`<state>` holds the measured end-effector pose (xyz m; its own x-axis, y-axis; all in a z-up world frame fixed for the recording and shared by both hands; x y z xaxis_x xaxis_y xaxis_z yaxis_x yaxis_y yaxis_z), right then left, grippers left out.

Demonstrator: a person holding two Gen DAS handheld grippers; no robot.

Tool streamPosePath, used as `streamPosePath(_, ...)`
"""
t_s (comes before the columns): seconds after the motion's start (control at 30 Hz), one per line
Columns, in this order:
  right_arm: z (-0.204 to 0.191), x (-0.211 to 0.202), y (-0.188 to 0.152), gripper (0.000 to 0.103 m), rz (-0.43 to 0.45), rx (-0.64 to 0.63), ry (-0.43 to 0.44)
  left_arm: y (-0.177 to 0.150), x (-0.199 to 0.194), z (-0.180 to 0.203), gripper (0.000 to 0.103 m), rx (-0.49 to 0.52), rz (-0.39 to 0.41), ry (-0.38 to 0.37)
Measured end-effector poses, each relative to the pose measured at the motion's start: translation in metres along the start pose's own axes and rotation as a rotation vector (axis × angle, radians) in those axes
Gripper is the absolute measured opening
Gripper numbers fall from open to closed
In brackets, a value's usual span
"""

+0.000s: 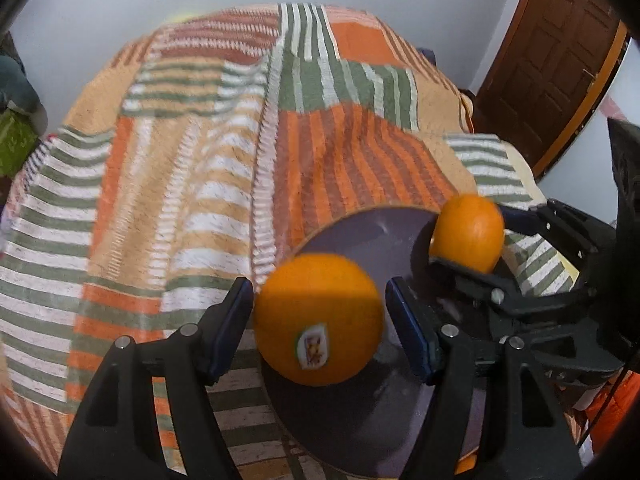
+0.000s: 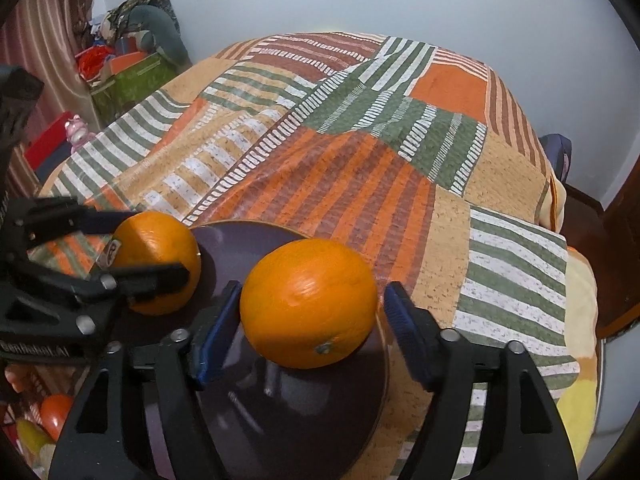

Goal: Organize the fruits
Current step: 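Open both tools to release the oranges on the plate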

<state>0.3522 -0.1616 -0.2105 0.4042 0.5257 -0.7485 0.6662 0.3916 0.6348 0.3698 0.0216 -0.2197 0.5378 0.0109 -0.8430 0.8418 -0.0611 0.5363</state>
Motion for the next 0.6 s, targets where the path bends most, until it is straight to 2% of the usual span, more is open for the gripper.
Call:
streamPosePath(0.1, -0.004, -0.009, 0.000, 0.074, 0.018, -0.014, -0.002, 0.003, -0.018, -0.005, 0.075, -0.012, 0.043, 0.005)
streamPosePath(0.23, -0.009, -0.026, 0.001, 0.074, 0.053, -0.024, -0.021, 0.001, -0.041, -0.010, 0.075, -0.017, 0.074, 0.019)
streamPosePath(0.5, -0.026, -0.068, -0.010, 0.075, 0.100, -0.013, -0.035, -0.025, -0.089, -0.015, 0.078, -0.019, 0.111, 0.042)
streamPosePath(0.6, -0.035, -0.085, -0.019, 0.083, 0.121, -0.012, -0.041, -0.043, -0.109, -0.016, 0.082, -0.017, 0.126, 0.060)
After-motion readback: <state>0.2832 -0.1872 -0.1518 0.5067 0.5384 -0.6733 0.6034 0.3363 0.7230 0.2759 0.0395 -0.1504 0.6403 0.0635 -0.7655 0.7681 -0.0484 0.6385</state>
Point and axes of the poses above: each gripper's, at about its wrist camera, not at the fingertips, and x roughly the way its jaws point, z to its right, y to its top, the point moved 1 cm from there along x, roughly the way its jaws point, and after that the axes turned 10 degrees about y, right-handed, at the moved point
